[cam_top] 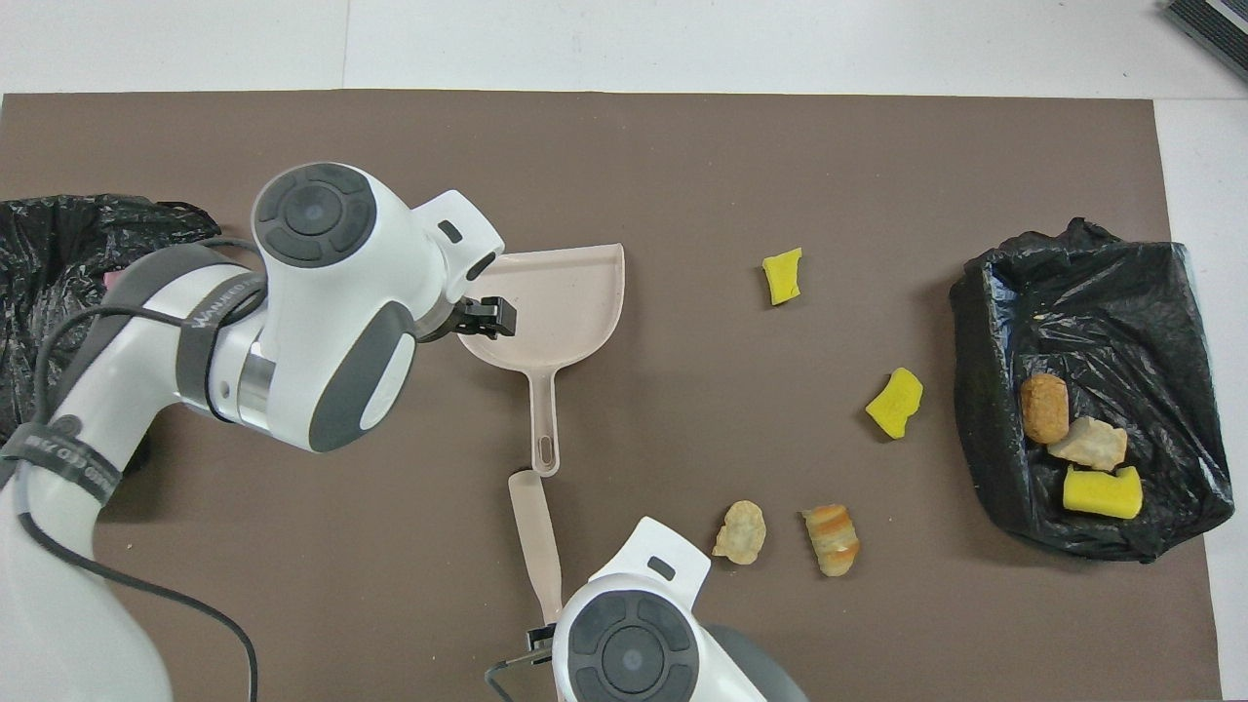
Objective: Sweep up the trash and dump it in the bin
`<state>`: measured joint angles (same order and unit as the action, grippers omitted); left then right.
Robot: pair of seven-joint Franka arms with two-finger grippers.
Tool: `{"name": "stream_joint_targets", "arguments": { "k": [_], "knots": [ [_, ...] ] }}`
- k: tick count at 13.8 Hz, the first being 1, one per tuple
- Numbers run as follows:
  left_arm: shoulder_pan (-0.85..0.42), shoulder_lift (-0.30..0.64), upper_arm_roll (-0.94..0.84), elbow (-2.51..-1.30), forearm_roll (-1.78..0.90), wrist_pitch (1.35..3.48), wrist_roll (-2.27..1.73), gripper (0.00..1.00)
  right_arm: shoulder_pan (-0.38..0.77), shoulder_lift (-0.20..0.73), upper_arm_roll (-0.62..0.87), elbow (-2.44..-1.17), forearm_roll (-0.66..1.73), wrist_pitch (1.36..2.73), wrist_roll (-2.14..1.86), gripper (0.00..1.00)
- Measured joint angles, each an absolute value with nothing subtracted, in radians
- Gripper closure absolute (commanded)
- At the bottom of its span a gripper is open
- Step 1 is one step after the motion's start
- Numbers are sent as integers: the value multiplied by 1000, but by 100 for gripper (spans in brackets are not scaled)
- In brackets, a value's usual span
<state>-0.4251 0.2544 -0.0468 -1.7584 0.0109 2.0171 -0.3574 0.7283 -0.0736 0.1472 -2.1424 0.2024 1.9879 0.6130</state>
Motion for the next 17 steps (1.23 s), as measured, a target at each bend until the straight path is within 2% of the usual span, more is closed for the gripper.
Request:
{"name": "stream_joint_targets", "arguments": {
  "k": [7, 8, 9, 14, 15, 16, 17],
  "knots": [
    [-560, 257, -51, -1898, -23, 2144, -594, 2, 796, -28, 147, -2194, 232, 2113, 614, 0],
    [-569, 257, -50, -1916, -26, 2153, -605, 39, 811, -8, 147, -2203, 232, 2153, 616, 0],
    [-572, 256, -51, -1932, -26, 2162, -609, 98, 821, 16, 147, -2212, 232, 2191, 618, 0],
    [-571, 246, -44, -1944, -51, 2166, -619, 100, 851, 59, 146, -2222, 233, 2241, 619, 0],
    [-570, 243, -42, -1941, -53, 2166, -619, 100, 860, 59, 146, -2225, 233, 2245, 621, 6],
    [-570, 239, -38, -1939, -54, 2166, -619, 100, 865, 59, 147, -2227, 233, 2246, 621, 17],
    [-568, 236, -34, -1936, -54, 2166, -619, 100, 867, 59, 146, -2230, 233, 2246, 621, 22]
  ]
}}
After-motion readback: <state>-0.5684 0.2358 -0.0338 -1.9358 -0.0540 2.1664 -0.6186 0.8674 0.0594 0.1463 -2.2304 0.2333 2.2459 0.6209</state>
